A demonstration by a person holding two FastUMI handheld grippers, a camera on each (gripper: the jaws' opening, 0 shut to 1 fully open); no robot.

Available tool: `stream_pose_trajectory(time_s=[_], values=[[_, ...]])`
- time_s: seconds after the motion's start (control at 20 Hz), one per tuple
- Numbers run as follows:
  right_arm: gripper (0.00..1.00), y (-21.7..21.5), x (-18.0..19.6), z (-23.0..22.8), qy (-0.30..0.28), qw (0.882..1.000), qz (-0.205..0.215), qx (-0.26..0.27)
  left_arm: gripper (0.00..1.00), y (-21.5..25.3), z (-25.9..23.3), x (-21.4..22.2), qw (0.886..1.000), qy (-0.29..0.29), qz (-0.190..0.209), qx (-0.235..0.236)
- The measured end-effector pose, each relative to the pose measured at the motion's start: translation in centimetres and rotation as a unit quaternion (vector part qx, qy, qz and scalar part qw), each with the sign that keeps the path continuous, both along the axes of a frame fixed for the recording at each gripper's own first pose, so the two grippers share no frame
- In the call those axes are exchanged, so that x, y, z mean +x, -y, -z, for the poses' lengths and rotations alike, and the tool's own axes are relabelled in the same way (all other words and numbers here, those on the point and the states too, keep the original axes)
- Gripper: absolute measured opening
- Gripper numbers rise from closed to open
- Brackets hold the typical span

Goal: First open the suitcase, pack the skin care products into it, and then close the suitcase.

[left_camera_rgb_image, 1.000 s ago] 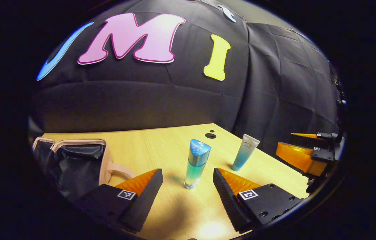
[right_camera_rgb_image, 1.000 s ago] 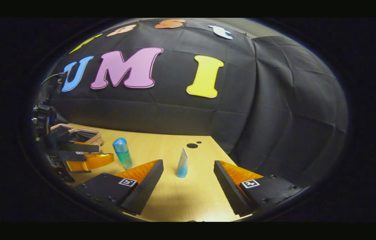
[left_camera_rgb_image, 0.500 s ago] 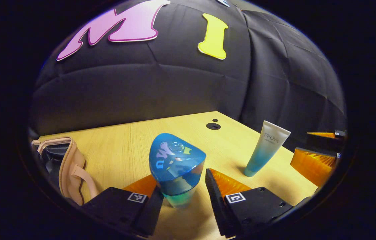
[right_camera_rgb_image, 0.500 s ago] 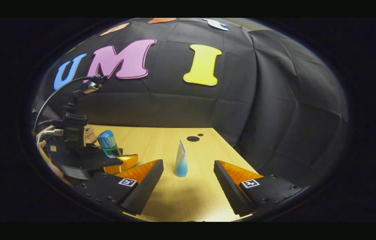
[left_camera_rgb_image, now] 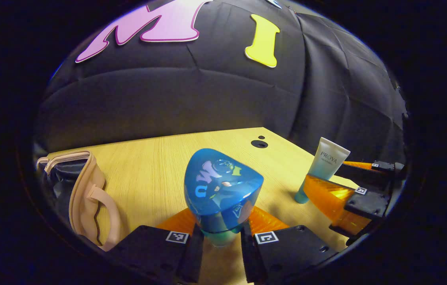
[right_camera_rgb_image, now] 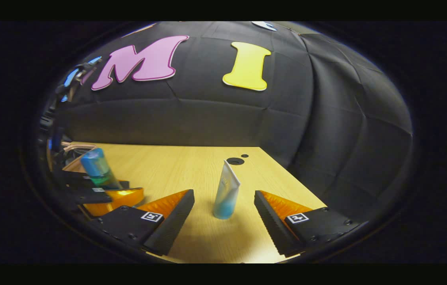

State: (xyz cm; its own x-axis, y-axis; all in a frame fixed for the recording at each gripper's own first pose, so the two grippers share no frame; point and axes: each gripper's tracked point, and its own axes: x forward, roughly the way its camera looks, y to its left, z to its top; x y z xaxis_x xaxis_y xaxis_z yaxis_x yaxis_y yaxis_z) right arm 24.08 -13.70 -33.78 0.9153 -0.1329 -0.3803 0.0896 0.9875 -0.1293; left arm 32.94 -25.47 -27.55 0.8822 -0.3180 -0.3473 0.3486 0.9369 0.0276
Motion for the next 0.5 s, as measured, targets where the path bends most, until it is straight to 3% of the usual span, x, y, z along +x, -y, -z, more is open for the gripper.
stream_pose_trajectory(time_s=[0.2,0.3,0.45,0.5], values=[[0.96,0.2,1.8,2.2,-0.015,1.0,0.009,-0.001,0.49,-1.0,-0.4,-1.2,1.0,0.003,-0.001,-0.01],[0.91,0.1,2.6,2.2,-0.008,1.0,0.009,-0.009,0.46,-1.5,-0.5,-1.8,1.0,0.004,-0.002,-0.013],[0.51,-0.3,3.0,2.1,-0.007,1.0,-0.002,-0.021,0.46,-2.0,-1.9,-2.9,1.0,0.01,-0.004,-0.025],[0.47,-0.6,3.2,2.1,-0.006,1.0,-0.007,-0.019,0.46,-2.3,-2.4,-3.2,0.999,0.013,-0.005,-0.03]])
